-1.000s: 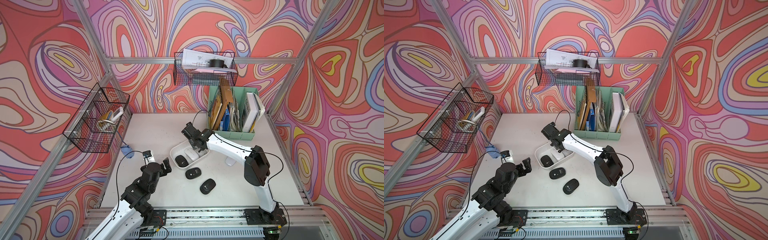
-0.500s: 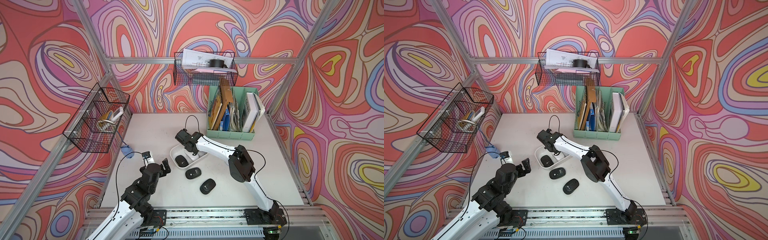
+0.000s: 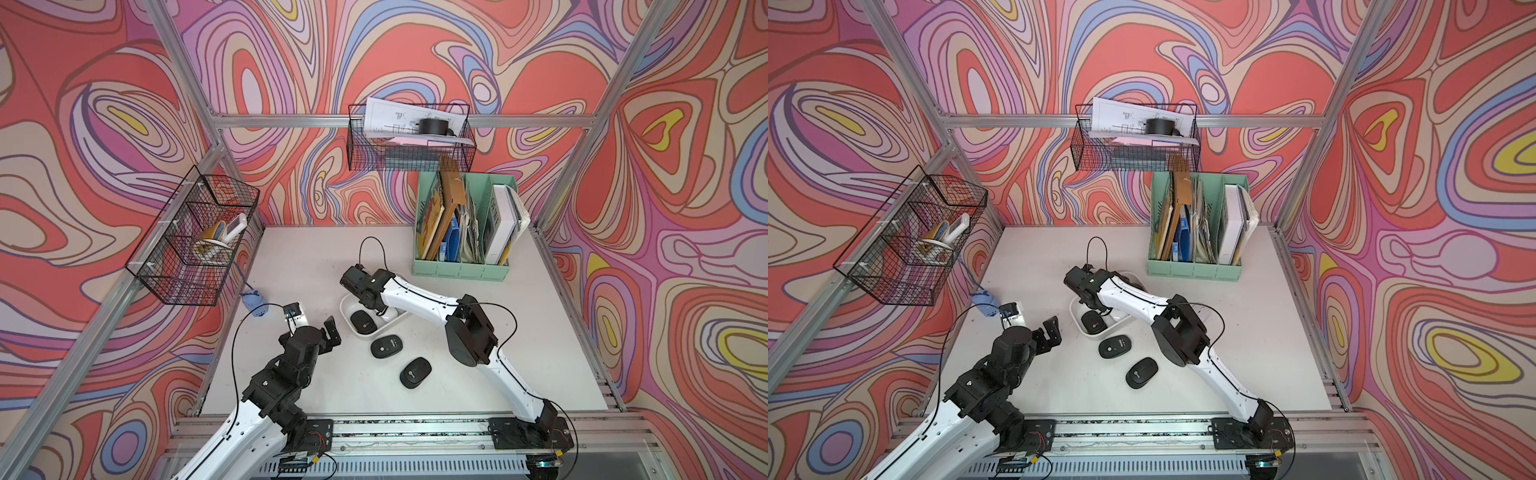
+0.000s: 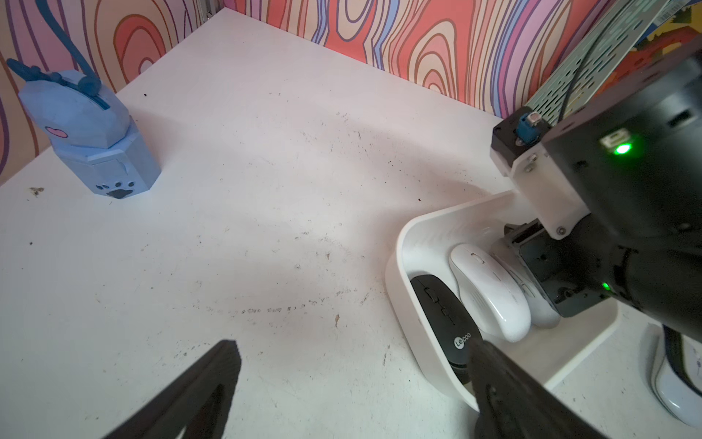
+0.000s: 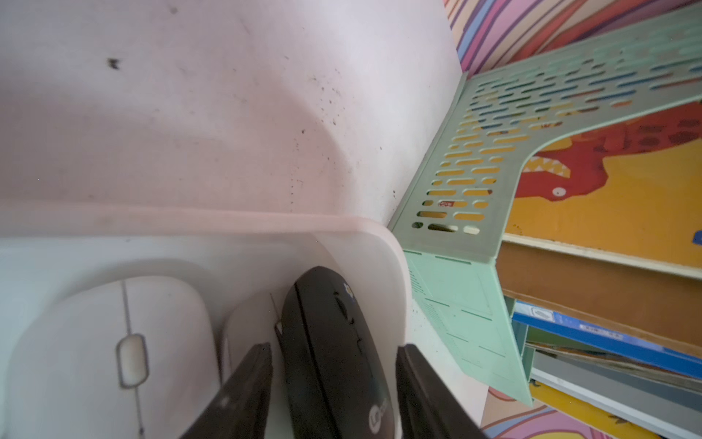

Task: Put the mouse in the storage box
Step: Place the mouse in the storage box, then pick up the mouse from the center of the board.

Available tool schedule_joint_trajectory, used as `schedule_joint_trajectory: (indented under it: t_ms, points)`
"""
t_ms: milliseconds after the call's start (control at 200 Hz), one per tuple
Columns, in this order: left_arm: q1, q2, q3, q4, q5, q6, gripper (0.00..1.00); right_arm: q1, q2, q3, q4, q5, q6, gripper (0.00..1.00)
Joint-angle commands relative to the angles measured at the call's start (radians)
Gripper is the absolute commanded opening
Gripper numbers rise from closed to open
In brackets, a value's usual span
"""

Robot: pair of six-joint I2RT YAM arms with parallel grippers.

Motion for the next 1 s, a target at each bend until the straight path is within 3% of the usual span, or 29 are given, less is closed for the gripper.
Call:
schedule_joint_trajectory:
  t_ms: [0, 250, 345, 466, 626, 866, 996]
  points:
    - [0.005, 0.033, 0.031, -0.024, 0.002, -0.004, 0.99, 0.005, -0.036, 0.018, -0.001, -0.088, 0.055, 0.59]
    - [0.009, 0.107, 0.089, -0.078, 0.082, -0.029, 0.99, -0.004, -0.217, -0.145, 0.096, -0.215, 0.136, 0.64]
    - [0.009, 0.178, 0.177, -0.132, 0.137, -0.041, 0.99, -0.022, -0.301, -0.227, 0.124, -0.234, 0.182, 0.65]
    - [0.009, 0.255, 0.263, -0.22, 0.218, -0.078, 0.99, -0.063, -0.432, -0.384, 0.184, -0.274, 0.235, 0.65]
    - [0.009, 0.397, 0.433, -0.345, 0.382, -0.085, 0.99, -0.198, -0.671, -0.692, 0.331, -0.429, 0.308, 0.66]
    - [-0.013, 0.612, 0.59, -0.504, 0.538, -0.001, 0.99, -0.279, -0.931, -0.984, 0.415, -0.333, 0.402, 0.72]
    - [-0.123, 0.704, 0.655, -0.574, 0.537, 0.042, 0.99, -0.331, -1.052, -1.117, 0.459, -0.353, 0.476, 0.75]
